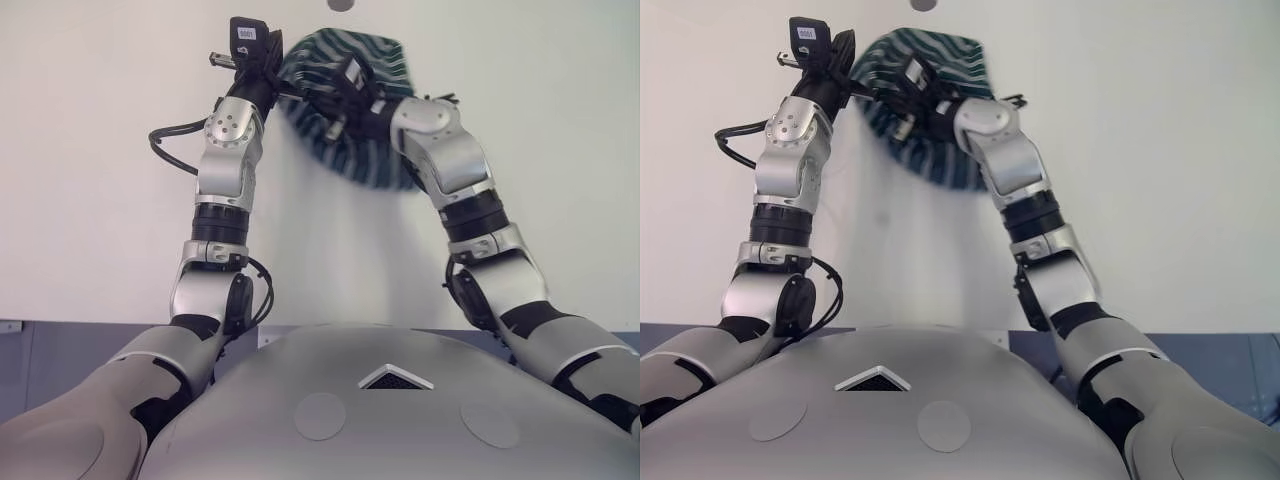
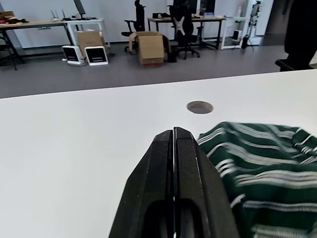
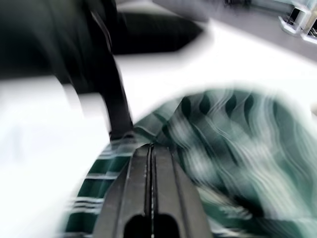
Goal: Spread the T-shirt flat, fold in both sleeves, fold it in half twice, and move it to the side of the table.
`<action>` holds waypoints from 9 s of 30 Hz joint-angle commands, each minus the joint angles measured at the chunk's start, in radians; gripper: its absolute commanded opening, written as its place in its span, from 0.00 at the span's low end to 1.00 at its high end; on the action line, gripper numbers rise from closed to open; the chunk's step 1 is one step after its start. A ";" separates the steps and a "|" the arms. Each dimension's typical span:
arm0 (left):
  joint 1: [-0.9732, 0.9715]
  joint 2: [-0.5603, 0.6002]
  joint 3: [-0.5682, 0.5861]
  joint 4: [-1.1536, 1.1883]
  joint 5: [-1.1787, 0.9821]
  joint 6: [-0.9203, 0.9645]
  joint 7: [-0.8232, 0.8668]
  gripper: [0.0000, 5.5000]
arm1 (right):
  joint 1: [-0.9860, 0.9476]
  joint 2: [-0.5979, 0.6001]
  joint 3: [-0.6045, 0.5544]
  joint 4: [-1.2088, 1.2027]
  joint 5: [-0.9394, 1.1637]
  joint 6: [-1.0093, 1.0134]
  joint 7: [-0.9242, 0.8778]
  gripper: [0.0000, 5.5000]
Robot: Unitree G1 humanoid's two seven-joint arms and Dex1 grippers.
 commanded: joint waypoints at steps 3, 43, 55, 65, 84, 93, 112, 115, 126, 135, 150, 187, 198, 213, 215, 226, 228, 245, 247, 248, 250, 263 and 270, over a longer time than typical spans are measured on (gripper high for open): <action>0.042 0.120 -0.035 -0.188 -0.038 0.067 -0.177 0.00 | -0.013 -0.222 -0.240 -0.076 0.042 0.093 -0.067 0.04; 0.558 0.789 -0.456 -0.778 -0.027 0.237 -0.816 0.34 | 0.207 -0.353 -0.137 -0.159 0.021 0.120 -0.101 0.27; 0.502 0.722 -0.517 -0.640 0.127 0.134 -0.712 0.01 | 0.205 -0.339 -0.131 -0.159 0.019 0.116 -0.113 0.27; -0.022 0.493 -0.008 -0.594 -0.581 0.541 -0.682 0.00 | 0.158 -0.294 -0.199 -0.191 0.115 0.094 -0.099 0.27; -0.400 0.465 -0.043 -0.298 -0.522 0.481 -0.840 0.00 | 0.109 -0.394 -0.209 -0.275 0.280 0.054 0.153 0.54; -0.389 0.449 -0.047 -0.284 -0.496 0.457 -0.847 0.00 | 0.174 -0.411 -0.094 -0.368 0.270 0.084 0.188 0.54; -0.376 0.433 -0.013 -0.317 -0.533 0.489 -0.835 0.00 | 0.117 -0.388 -0.034 -0.134 0.027 -0.090 0.042 0.01; -0.356 0.441 -0.012 -0.322 -0.527 0.483 -0.838 0.00 | 0.098 -0.369 -0.060 -0.122 0.016 -0.129 0.007 0.00; -0.176 0.430 -0.070 -0.339 -0.441 0.418 -0.818 0.15 | -0.200 -0.358 -0.344 -0.254 0.420 0.079 0.028 0.00; -0.001 0.398 -0.127 -0.534 -0.509 0.567 -0.760 0.26 | -0.207 -0.388 -0.256 -0.234 0.342 0.076 0.021 0.00; 0.088 0.324 -0.272 -0.513 -0.300 0.594 -0.482 0.51 | -0.189 -0.367 0.006 -0.161 0.080 -0.019 0.062 0.00; -1.131 0.373 -0.189 0.902 0.140 -0.161 -0.351 0.00 | -0.949 -0.445 -0.128 0.912 -0.179 -0.568 -0.203 0.00; -1.260 0.404 -0.125 1.030 0.255 -0.175 -0.317 0.00 | -1.056 -0.454 -0.033 1.123 -0.411 -0.698 -0.277 0.00; -0.650 0.719 -0.360 0.134 -0.215 0.189 -1.378 0.00 | -0.337 -0.776 0.019 -0.150 0.219 -0.098 0.919 0.00; -0.740 0.600 -0.350 0.381 -0.078 0.080 -1.152 0.00 | -0.413 -0.694 0.013 0.012 0.130 -0.144 0.806 0.00; -1.184 0.377 -0.228 1.006 0.165 -0.157 -0.229 0.00 | -1.005 -0.439 0.047 1.055 -0.283 -0.610 -0.086 0.00; -1.218 0.375 -0.189 1.020 0.176 -0.166 -0.165 0.00 | -1.035 -0.429 0.045 1.093 -0.323 -0.640 -0.193 0.00; -1.035 0.672 -0.209 0.522 -0.285 0.253 -1.469 0.00 | -0.784 -0.746 0.069 0.355 0.193 -0.387 1.021 0.00; -0.792 0.875 -0.321 -0.020 -0.607 0.462 -1.472 0.00 | -0.560 -0.942 0.122 -0.149 0.518 -0.118 1.030 0.00; -0.663 0.949 -0.353 -0.249 -0.700 0.521 -1.472 0.00 | -0.449 -0.975 0.124 -0.320 0.584 -0.030 1.030 0.00; -0.421 1.036 -0.413 -0.543 -0.729 0.515 -1.472 0.00 | -0.256 -0.956 0.123 -0.498 0.575 0.056 0.995 0.00; 0.272 0.983 -0.415 -0.776 -0.353 0.404 -1.307 0.05 | 0.367 -0.886 0.146 -0.784 0.328 0.099 0.706 0.00; 0.249 1.050 -0.267 -0.788 -0.480 0.420 -1.400 0.18 | 0.367 -0.917 -0.008 -0.846 0.552 0.207 0.740 0.23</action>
